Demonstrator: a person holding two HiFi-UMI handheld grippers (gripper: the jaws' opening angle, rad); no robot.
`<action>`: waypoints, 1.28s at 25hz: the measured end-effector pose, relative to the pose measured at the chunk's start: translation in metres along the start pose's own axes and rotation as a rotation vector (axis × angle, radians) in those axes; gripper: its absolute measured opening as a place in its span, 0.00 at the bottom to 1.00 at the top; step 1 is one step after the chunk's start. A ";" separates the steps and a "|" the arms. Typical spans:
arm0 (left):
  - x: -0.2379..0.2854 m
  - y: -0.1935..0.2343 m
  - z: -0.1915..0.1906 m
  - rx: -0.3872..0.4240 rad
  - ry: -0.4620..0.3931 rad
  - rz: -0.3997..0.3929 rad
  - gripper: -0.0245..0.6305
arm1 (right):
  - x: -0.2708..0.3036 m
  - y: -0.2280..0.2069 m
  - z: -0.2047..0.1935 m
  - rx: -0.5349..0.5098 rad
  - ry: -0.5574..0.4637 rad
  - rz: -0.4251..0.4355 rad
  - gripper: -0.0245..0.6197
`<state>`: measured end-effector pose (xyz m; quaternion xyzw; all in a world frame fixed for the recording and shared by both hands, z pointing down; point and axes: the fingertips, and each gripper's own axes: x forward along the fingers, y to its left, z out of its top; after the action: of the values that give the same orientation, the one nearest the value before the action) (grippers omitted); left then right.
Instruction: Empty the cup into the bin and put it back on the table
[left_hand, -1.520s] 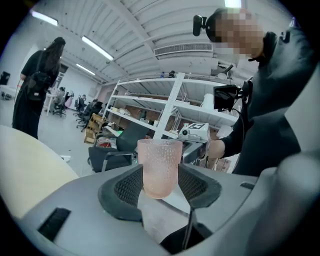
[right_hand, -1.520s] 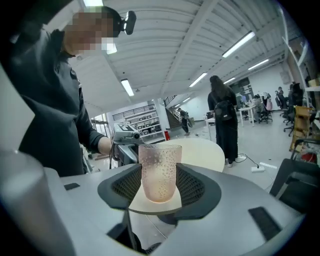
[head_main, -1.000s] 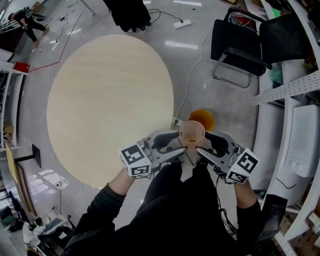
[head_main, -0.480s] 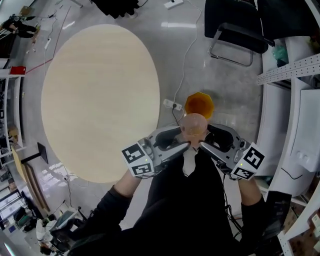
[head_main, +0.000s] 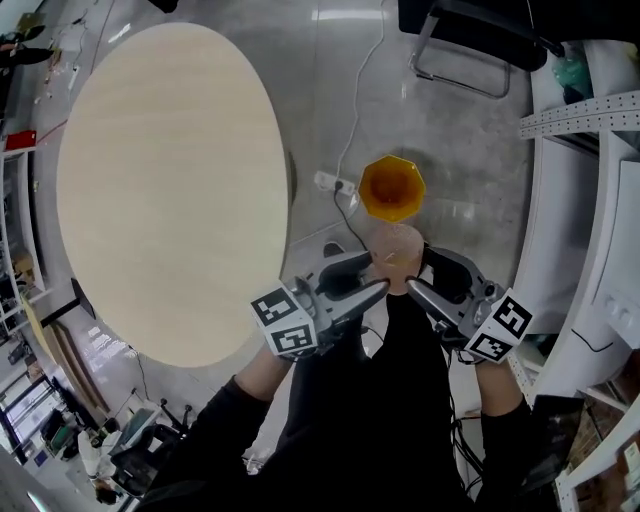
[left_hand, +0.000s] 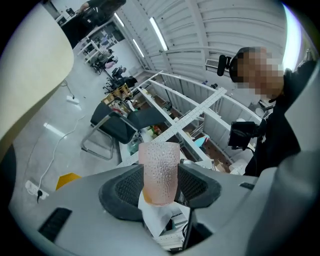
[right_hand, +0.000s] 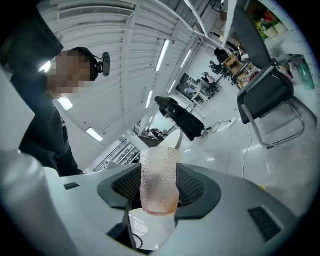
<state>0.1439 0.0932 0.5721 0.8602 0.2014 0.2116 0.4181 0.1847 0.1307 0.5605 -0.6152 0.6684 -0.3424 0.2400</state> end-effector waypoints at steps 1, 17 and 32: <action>0.003 0.004 -0.003 -0.009 0.002 0.003 0.38 | -0.001 -0.005 -0.003 0.007 -0.001 -0.001 0.38; 0.035 0.085 -0.068 -0.073 0.049 0.037 0.38 | -0.003 -0.092 -0.074 0.107 0.022 -0.057 0.38; 0.046 0.123 -0.114 -0.160 0.046 0.069 0.38 | -0.009 -0.133 -0.120 0.196 0.017 -0.077 0.38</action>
<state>0.1428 0.1193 0.7443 0.8253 0.1639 0.2610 0.4732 0.1842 0.1582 0.7377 -0.6112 0.6094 -0.4203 0.2799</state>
